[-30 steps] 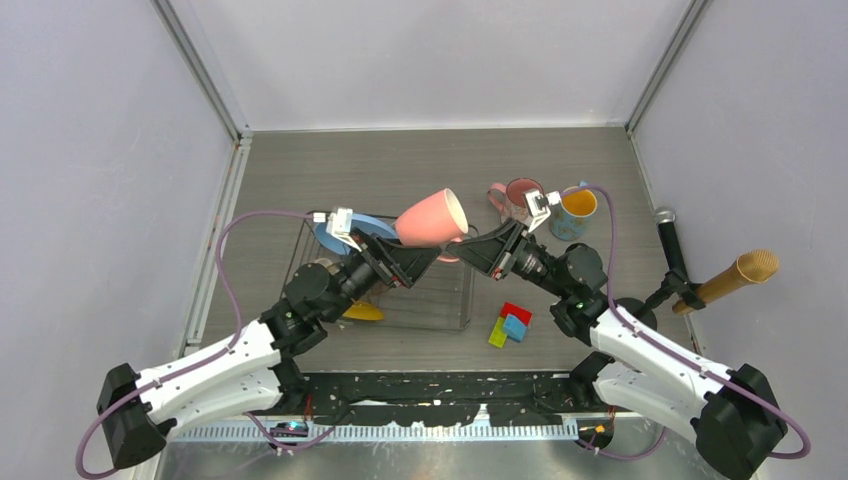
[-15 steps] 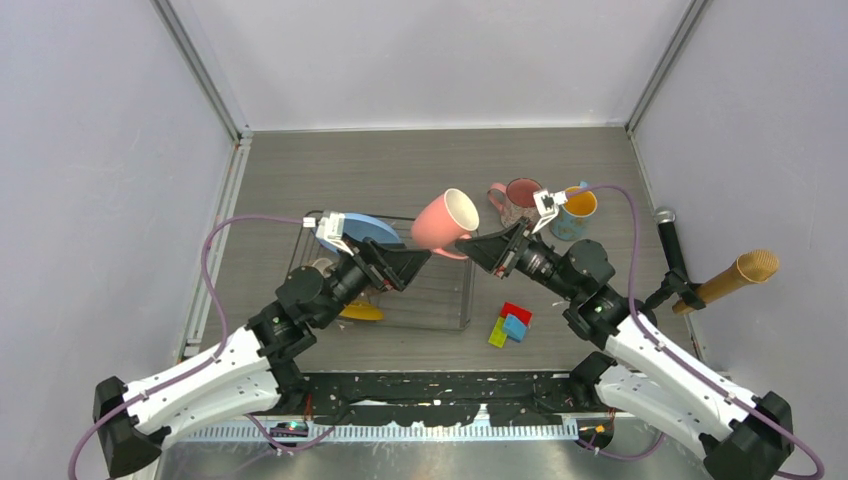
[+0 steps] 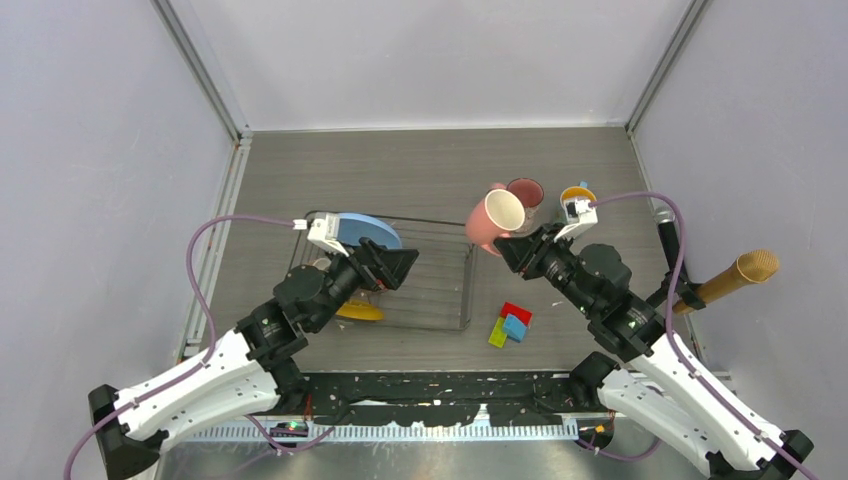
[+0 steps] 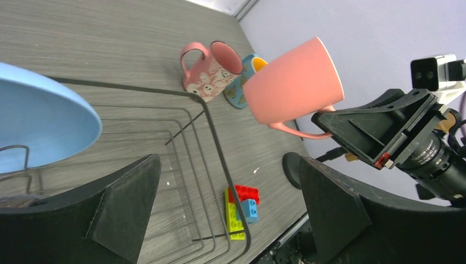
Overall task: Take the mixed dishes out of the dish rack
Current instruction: Place the cup at the center of the board.
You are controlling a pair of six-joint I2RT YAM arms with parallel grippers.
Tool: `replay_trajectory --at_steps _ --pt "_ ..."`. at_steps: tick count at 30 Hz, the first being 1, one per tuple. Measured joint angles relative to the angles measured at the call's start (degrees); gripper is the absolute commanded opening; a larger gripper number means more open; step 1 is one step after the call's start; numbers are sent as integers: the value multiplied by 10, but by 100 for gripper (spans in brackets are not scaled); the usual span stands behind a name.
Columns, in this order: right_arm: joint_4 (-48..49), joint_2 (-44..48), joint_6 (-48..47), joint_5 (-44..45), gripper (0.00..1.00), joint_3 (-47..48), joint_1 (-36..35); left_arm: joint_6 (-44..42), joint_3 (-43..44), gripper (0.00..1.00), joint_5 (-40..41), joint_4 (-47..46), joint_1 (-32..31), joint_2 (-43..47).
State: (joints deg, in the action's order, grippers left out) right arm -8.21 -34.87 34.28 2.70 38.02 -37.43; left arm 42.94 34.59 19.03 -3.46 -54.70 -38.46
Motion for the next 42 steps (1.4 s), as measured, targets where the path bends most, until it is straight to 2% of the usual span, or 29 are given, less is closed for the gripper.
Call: replay_trajectory --at_steps 9,22,29,42 --pt "-121 5 -23 127 0 0 0 -5 1 100 42 59 0 7" --pt "-143 -48 -34 265 0 -61 1 -2 2 100 76 110 0 12" --pt "-114 -83 -43 283 0 -99 18 1 3 100 81 126 0 12" --pt "-46 -141 -33 275 1 -129 91 3 9 100 90 143 0 16"
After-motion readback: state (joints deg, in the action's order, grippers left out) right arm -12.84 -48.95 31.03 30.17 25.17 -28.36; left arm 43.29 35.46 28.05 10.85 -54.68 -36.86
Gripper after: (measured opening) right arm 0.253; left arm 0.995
